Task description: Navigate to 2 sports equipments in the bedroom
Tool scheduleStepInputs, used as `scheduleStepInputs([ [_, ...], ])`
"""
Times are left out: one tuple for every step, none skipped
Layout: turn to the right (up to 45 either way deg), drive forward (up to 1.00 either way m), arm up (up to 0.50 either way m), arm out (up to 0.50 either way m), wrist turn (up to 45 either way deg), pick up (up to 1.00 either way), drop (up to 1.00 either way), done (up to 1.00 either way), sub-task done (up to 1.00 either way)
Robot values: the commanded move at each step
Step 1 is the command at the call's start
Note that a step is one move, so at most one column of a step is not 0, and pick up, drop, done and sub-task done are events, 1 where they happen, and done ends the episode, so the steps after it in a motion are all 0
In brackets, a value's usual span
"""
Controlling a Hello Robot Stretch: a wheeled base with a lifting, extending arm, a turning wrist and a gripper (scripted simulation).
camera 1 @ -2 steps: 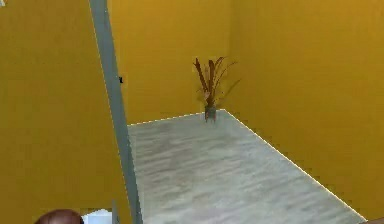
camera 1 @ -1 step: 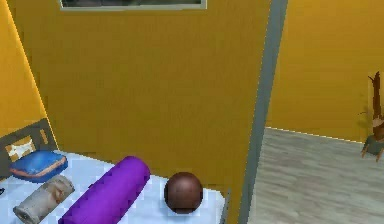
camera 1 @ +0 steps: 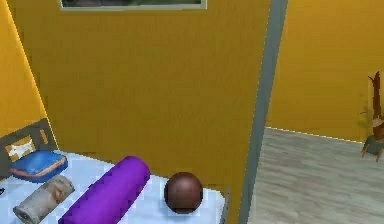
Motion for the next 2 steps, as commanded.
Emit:
scheduleStepInputs([
  [-45.0,0.00,0.00,0.00,0.0,0.00,0.00,0.00,0.00],
  [-30.0,0.00,0.00,0.00,0.0,0.00,0.00,0.00,0.00],
])
